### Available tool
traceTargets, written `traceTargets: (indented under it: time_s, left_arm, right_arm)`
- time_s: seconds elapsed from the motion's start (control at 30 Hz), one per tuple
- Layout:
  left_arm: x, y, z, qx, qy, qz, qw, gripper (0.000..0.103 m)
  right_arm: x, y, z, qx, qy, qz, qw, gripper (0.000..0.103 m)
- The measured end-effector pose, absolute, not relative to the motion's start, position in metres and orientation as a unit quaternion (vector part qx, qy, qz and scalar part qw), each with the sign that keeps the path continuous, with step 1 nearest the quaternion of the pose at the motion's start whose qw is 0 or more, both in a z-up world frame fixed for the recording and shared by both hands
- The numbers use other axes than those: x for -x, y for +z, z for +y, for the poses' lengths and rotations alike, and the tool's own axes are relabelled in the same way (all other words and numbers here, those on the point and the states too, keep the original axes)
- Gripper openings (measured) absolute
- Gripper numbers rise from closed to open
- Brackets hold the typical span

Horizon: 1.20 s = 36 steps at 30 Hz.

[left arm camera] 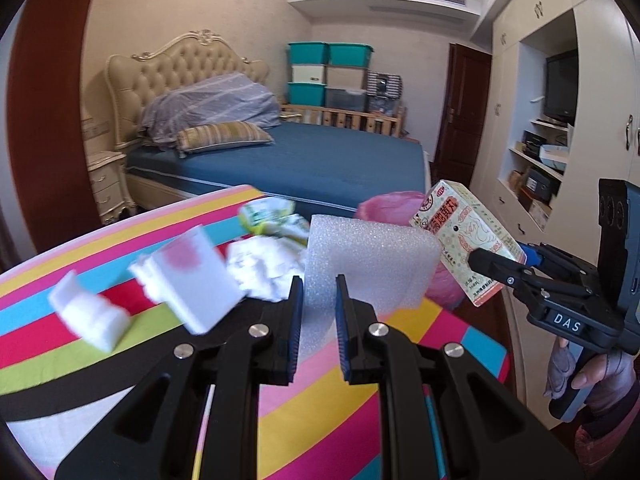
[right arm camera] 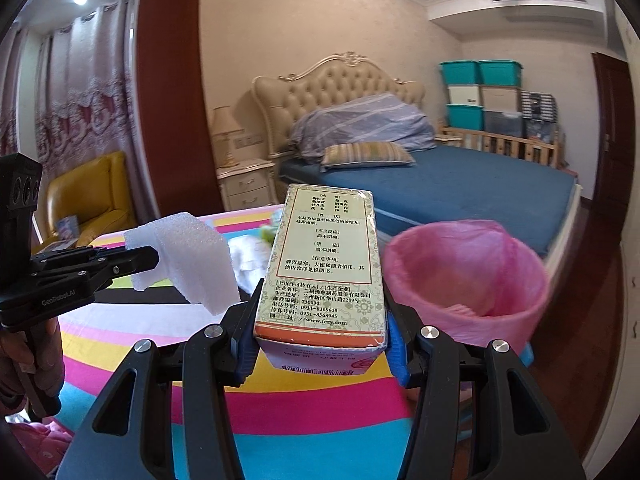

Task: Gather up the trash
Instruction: 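Carry the medicine box and foam sheet over the pink bin while both tools open to drop them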

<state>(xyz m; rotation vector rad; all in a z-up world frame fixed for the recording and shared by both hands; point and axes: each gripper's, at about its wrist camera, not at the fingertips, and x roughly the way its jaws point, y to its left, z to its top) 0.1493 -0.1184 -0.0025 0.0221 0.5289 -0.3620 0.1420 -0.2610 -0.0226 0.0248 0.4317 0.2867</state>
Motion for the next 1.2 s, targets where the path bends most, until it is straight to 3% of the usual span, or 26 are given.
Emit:
traceTargets:
  time_s: [0.47,0.9,0.97,1.0,1.03,1.07,1.2]
  left_arm:
    - [-0.232,0.012,-0.22,-0.014,-0.236,0.28,0.93,0.015]
    - [-0.298,-0.011,-0.286,-0.022,-0.234,0.306,0.923,0.015]
    - [-0.307,-0.014,-0.291,-0.018,-0.236,0.311,0.92,0.016]
    - [-0.312,-0.016,-0.291,-0.015,-0.229,0.316,0.921,0.017]
    - [-0.316,-0.018,-0.29,-0.012,-0.217,0.32,0.922,0.028]
    - [-0.317,-0.02,-0.288,-0.005,-0.206,0.324,0.923,0.046]
    - [-0.311,-0.023,-0.264,0.005,-0.186,0.318,0.93,0.06]
  right_arm:
    - [-0.198,-0.016,-0.35,-0.034,0.065,0.215,0.974,0.049]
    - [-0.242,-0.04,-0.401,-0.055,0.027,0.238,0.969,0.05]
    - [-0.248,-0.042,-0.404,-0.058,0.029,0.237,0.969,0.052]
    - [-0.253,-0.044,-0.406,-0.058,0.026,0.237,0.969,0.06]
    - [-0.253,-0.048,-0.409,-0.059,0.018,0.237,0.969,0.068]
    - [-0.254,-0.05,-0.41,-0.061,0.015,0.238,0.969,0.074]
    - [-0.248,-0.054,-0.417,-0.072,0.011,0.237,0.969,0.073]
